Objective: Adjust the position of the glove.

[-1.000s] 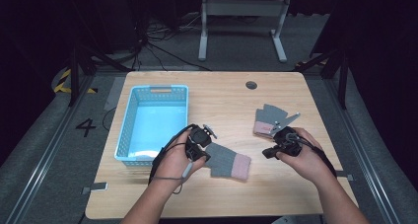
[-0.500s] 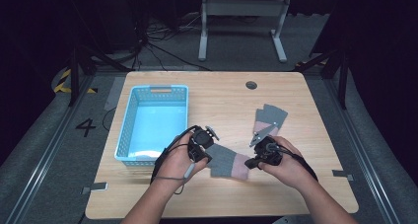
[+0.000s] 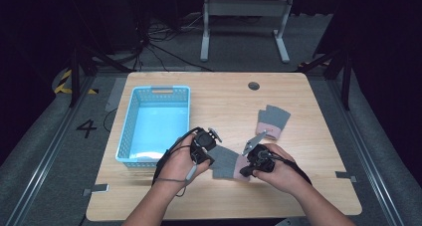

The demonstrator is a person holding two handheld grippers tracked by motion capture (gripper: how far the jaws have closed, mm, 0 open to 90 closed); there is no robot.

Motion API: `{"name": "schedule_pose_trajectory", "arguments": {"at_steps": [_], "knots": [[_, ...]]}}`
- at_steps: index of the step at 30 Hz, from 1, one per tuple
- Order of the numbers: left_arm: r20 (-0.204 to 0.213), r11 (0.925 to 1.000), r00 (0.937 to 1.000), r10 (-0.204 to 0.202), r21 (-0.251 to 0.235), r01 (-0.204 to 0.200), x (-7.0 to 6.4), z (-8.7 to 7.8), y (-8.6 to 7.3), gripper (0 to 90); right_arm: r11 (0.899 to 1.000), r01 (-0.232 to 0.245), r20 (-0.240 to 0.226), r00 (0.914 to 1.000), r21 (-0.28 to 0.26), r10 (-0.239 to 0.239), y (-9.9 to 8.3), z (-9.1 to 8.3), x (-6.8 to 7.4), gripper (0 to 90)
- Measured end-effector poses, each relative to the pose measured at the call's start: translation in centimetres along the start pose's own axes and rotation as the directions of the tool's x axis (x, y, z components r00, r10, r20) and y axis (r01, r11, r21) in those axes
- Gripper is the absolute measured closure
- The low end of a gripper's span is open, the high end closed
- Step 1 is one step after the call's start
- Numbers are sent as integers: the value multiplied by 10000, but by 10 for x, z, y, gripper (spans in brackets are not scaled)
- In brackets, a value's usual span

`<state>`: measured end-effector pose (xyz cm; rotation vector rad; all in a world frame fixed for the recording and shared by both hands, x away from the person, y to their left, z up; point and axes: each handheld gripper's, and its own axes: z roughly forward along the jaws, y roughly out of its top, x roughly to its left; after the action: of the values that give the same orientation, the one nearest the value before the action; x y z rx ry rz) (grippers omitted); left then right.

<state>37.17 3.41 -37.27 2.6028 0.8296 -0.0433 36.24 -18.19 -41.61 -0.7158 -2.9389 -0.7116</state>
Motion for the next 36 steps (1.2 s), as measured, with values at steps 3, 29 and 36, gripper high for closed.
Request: {"name": "schedule_pose_trajectory", "arguments": {"at_steps": [3, 29, 36], "knots": [[21, 10000, 10000, -5, 33, 5, 0, 0, 0, 900, 9998, 7, -9, 10000, 181, -7, 0, 4, -1, 900], [-2, 9999, 10000, -78, 77, 78, 2, 1, -1, 888, 9979, -448, 180, 9989, 467, 440, -6, 4, -12, 900], [46, 9997, 10000, -18, 237, 17, 2, 5, 0, 888, 9976, -462, 165, 9988, 523, 454, -7, 2, -14, 900]]}}
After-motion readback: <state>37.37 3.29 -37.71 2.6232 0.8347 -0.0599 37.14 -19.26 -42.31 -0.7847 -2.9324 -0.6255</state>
